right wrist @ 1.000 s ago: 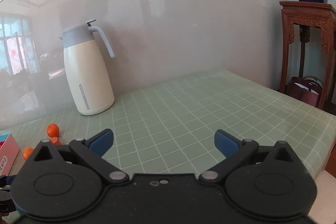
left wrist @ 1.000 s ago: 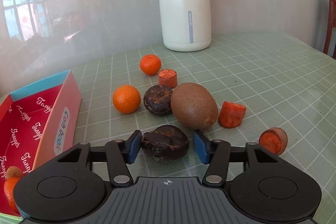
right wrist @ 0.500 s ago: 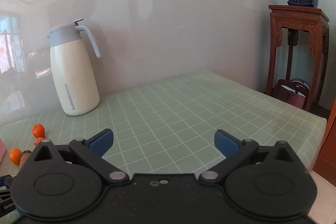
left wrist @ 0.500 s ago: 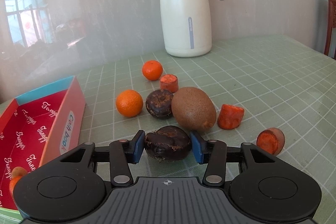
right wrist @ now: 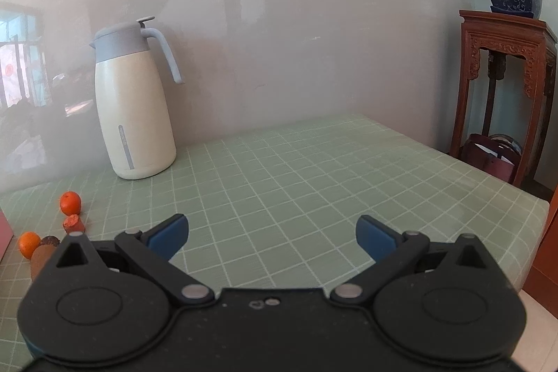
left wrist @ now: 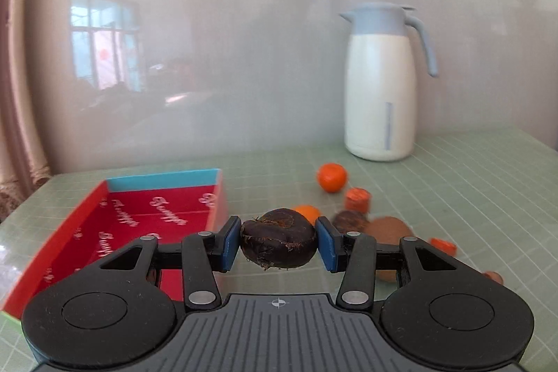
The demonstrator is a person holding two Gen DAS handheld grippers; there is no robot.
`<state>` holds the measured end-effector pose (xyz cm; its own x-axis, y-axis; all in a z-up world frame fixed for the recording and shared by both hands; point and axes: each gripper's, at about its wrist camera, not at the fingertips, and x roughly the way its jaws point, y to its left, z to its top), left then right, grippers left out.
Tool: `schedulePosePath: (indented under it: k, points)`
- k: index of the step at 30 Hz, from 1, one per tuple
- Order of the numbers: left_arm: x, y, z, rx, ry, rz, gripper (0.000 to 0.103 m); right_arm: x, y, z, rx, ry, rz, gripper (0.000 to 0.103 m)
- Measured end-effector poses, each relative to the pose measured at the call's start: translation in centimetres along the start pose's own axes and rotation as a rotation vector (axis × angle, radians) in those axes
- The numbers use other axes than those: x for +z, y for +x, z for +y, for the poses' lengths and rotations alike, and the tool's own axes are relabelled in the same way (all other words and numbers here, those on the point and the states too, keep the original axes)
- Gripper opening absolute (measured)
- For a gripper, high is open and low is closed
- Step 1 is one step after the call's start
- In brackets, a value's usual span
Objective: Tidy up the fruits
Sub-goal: 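Carry the dark brown fruit with the left gripper into the box and release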
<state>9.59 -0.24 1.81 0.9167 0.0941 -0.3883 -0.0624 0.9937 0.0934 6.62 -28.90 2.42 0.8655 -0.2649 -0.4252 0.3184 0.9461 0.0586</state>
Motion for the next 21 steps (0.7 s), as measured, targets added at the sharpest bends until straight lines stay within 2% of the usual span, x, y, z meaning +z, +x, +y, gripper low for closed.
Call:
schedulePosePath:
  k: [5, 10, 13, 16, 21]
  points:
    - [0.1, -0.2, 3.4, 0.106, -0.060, -0.006, 0.047, -0.1, -0.1, 1.3, 0.027, -0.020, 0.002, 0.103]
    - [-0.5, 0.4, 6.7, 0.200, -0.133, 0.055, 0.047, -0.2, -0.3, 2.9, 0.056, -0.045, 0.002, 0.103]
    - [-0.9, 0.8, 8.6, 0.235, -0.176, 0.088, 0.047, -0.3, -0.4, 3.5, 0.069, -0.054, 0.004, 0.103]
    - [-1.2, 1.0, 9.5, 0.269, -0.173, 0.101, 0.047, -0.3, -0.6, 4.0, 0.080, -0.059, 0.003, 0.103]
    - [-2.0, 1.9, 10.6, 0.283, -0.186, 0.167, 0.047, -0.2, -0.8, 4.8, 0.099, -0.058, 0.003, 0.103]
